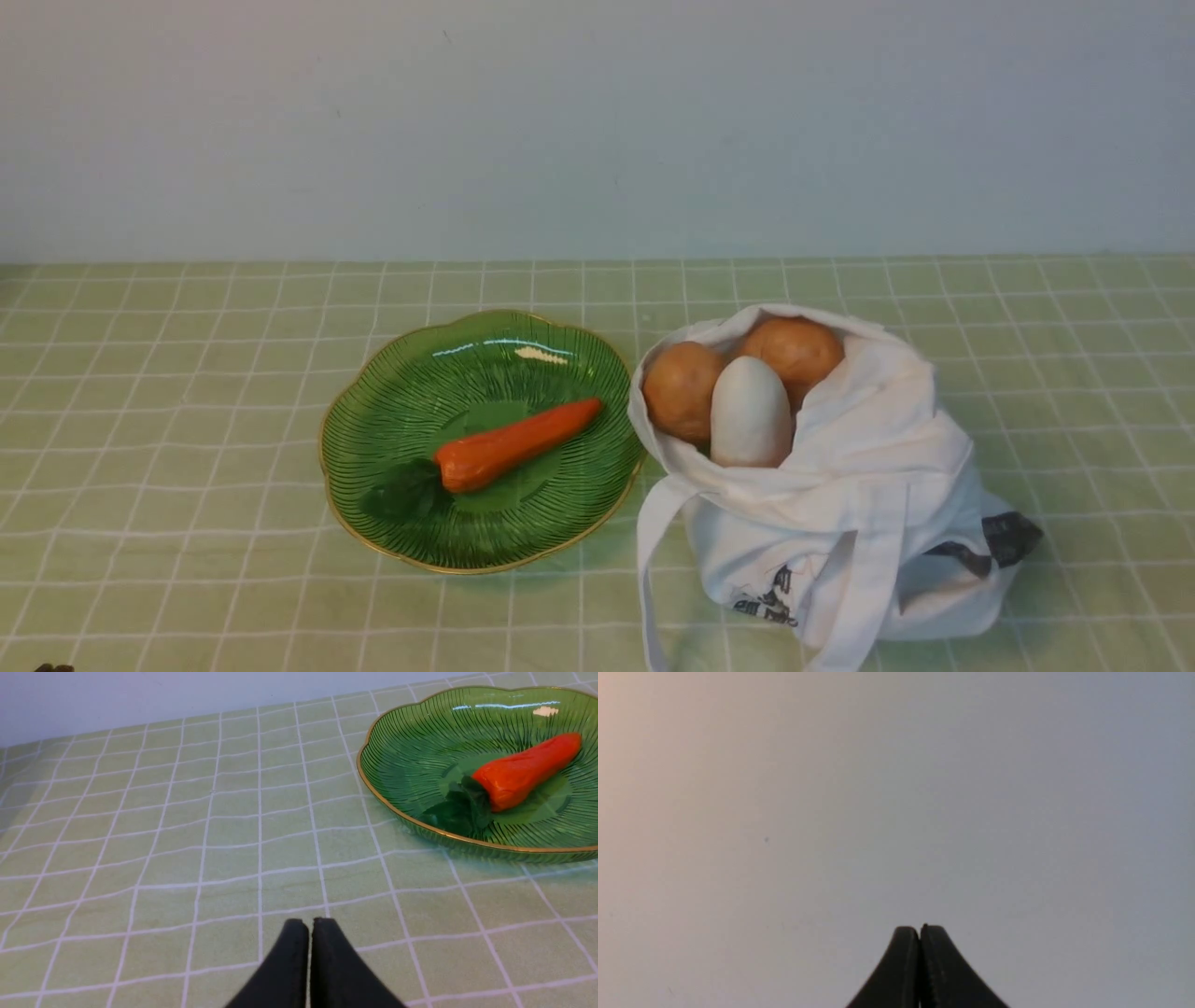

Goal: Take vegetables from bag on green coffee tablecloth place on plate.
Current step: 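Reach into the cloth bag and grasp a vegetable inside it with the right gripper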

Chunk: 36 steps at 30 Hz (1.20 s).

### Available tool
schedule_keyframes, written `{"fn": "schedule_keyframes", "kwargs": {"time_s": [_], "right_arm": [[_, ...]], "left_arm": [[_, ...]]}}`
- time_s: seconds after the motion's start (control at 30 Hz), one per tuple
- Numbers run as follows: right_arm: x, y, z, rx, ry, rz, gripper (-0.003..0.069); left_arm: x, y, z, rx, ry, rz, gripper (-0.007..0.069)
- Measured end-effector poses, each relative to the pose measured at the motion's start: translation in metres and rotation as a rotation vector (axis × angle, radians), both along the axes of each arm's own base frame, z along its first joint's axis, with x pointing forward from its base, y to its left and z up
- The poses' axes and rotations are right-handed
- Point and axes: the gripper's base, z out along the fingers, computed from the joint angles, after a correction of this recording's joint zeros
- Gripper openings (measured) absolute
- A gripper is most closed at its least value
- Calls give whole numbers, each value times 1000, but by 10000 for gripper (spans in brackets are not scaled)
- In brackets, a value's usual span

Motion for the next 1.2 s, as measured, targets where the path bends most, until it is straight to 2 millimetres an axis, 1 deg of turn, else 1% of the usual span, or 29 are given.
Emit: {"fn": "schedule_keyframes", "kwargs": {"time_s": [0.27,0.5,0.63,0.67,0.7,0.77,0.83,0.87,0.9,0.93,0.97,1.0,1.07,1.1,1.13,1.17,1.2], "right_arm": [[-6,-3,10,86,-132,8,-10],[-4,-3,7,101,-90,11,-10],[-6,-4,13,76,-130,-7,-10],[-7,-4,17,70,-137,-10,-10],[-8,-4,27,61,-150,-15,-10],[-9,-4,50,33,-161,-26,-10],[-5,-2,79,-30,-122,-43,-10],[2,-1,95,-73,-58,-51,-10],[11,0,107,-100,21,-50,-10],[12,0,105,-103,38,-49,-10],[24,0,115,-121,140,-42,-10],[44,1,125,-130,301,-25,-10],[76,1,133,-138,548,3,-10],[95,2,131,-142,739,27,-10],[99,2,132,-143,743,27,-10],[119,2,129,-151,935,53,-10],[133,3,127,-164,1035,73,-10]], "left_arm": [[0,0,0,0,0,0,-5],[0,0,0,0,0,0,-5],[0,0,0,0,0,0,-5],[0,0,0,0,0,0,-5],[0,0,0,0,0,0,-5],[0,0,0,0,0,0,-5],[0,0,0,0,0,0,-5],[0,0,0,0,0,0,-5],[0,0,0,0,0,0,-5],[0,0,0,0,0,0,-5],[0,0,0,0,0,0,-5],[0,0,0,0,0,0,-5],[0,0,0,0,0,0,-5],[0,0,0,0,0,0,-5],[0,0,0,0,0,0,-5],[0,0,0,0,0,0,-5],[0,0,0,0,0,0,-5]]}}
